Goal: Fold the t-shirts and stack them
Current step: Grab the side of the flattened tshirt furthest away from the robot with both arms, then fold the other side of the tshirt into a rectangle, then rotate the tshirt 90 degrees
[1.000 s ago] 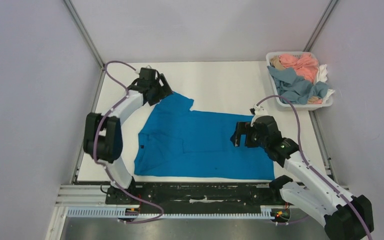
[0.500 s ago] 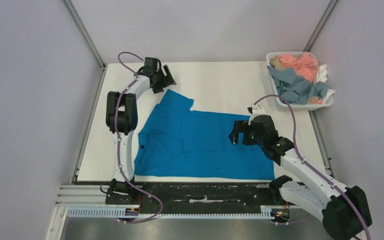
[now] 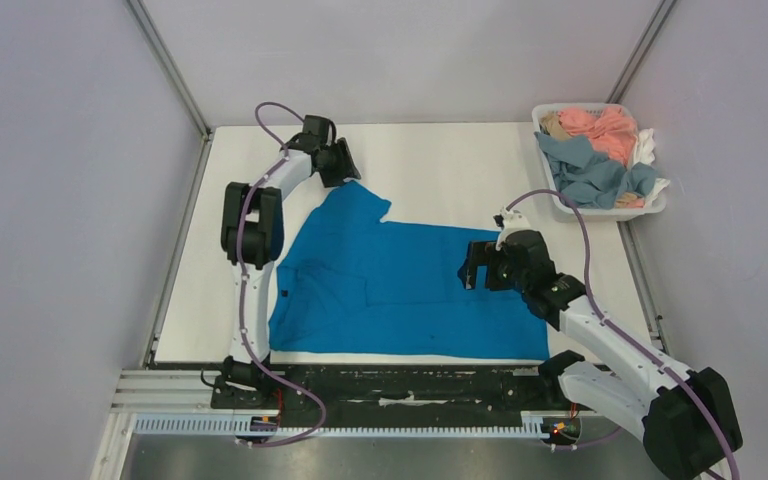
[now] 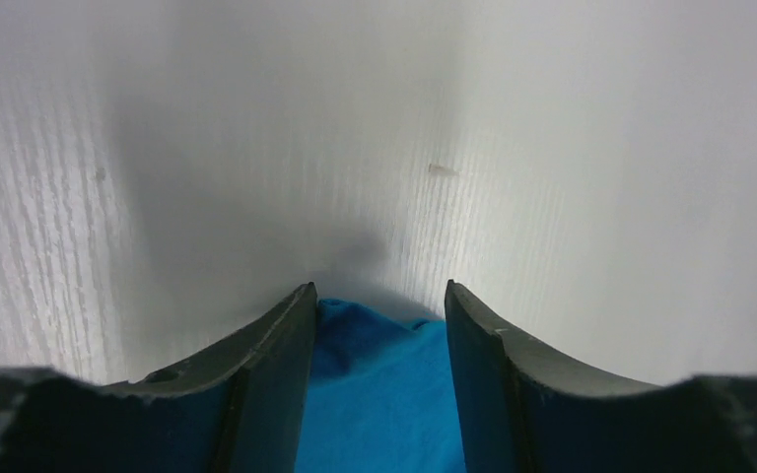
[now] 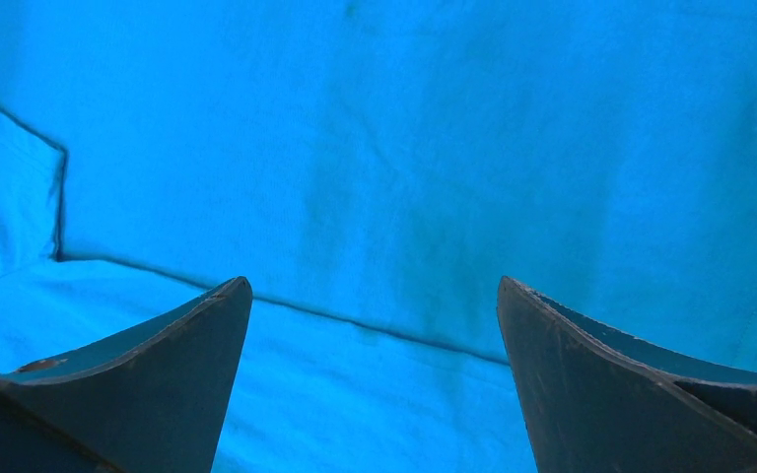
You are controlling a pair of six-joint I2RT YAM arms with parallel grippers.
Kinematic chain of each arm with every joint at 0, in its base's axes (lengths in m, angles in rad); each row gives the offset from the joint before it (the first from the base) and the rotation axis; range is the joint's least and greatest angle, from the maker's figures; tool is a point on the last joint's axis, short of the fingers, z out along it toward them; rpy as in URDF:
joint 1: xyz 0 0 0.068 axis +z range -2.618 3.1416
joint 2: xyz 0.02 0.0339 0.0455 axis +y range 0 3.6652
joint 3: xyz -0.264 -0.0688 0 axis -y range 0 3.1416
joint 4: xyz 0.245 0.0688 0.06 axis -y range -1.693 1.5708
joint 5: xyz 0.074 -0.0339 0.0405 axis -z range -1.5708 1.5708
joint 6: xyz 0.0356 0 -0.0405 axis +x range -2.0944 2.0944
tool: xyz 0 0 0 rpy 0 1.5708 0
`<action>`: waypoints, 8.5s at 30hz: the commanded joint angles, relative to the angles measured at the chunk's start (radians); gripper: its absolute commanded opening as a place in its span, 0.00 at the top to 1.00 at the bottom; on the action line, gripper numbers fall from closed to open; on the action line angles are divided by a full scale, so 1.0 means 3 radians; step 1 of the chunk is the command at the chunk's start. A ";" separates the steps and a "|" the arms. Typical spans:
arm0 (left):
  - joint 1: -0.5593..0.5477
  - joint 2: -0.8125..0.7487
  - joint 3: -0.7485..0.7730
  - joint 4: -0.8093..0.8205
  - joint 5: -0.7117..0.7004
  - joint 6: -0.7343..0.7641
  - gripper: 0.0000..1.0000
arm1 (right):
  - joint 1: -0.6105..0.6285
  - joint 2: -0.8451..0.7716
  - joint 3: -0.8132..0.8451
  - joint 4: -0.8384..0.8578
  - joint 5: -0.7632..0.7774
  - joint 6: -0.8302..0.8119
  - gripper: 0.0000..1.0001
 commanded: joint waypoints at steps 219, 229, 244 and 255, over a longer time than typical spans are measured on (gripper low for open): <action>-0.0013 -0.0490 -0.1354 -0.0123 0.0264 -0.0894 0.16 | -0.0556 0.0307 -0.0222 0.0871 -0.0465 -0.0577 0.02; 0.0001 0.0399 0.0063 -0.0923 0.0595 -0.0650 0.15 | 0.0023 0.0938 -0.0309 0.0811 -0.0481 -0.0286 0.02; 0.0002 0.0823 0.1061 -0.1331 0.0646 -0.0489 0.15 | 0.2578 0.1402 0.0353 0.0592 -0.0749 -0.0179 0.02; 0.0002 0.0346 0.1283 -0.1086 0.1023 -0.0427 0.15 | 0.1959 0.1269 0.1141 0.0419 0.0342 -0.0224 0.02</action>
